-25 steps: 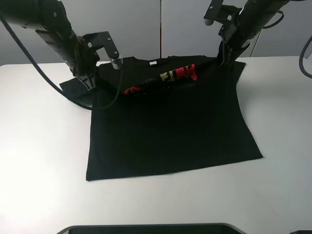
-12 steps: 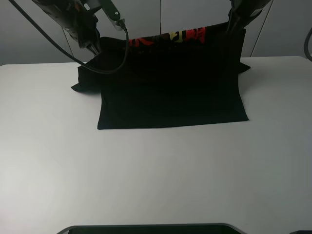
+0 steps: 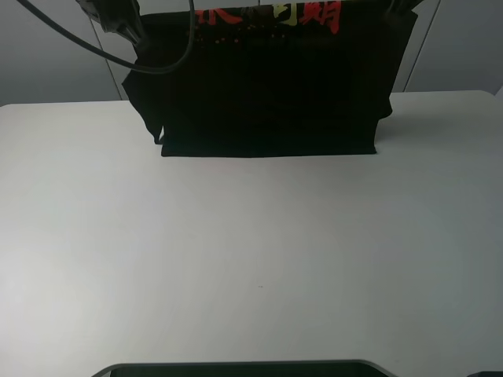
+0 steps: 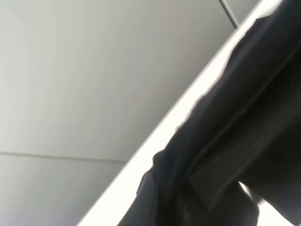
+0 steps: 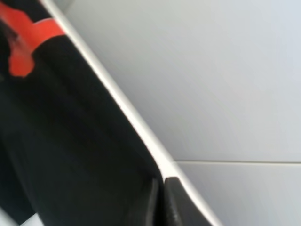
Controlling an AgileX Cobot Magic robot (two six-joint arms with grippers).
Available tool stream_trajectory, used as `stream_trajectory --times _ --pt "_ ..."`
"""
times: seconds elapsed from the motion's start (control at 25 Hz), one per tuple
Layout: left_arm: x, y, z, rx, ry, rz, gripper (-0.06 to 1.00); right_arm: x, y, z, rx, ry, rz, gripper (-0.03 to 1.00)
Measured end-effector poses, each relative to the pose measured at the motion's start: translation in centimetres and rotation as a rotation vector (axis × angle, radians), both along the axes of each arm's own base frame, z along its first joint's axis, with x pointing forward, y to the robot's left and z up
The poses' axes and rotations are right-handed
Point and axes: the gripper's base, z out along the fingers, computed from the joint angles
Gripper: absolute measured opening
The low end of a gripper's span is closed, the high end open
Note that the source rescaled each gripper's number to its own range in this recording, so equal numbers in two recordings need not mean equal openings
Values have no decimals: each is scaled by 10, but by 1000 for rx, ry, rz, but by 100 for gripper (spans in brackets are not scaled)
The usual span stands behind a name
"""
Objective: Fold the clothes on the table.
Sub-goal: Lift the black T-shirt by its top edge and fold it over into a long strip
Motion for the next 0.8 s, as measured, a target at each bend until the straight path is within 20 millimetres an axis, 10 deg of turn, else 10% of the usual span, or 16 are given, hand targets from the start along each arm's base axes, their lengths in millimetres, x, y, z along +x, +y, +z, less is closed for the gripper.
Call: stream_trajectory --times 0.4,0.8 --pt "-60 26 2 30 75 -28 0 -56 2 16 90 178 100 0" --pt "-116 40 -14 6 223 -46 0 -134 -1 -15 199 407 157 0"
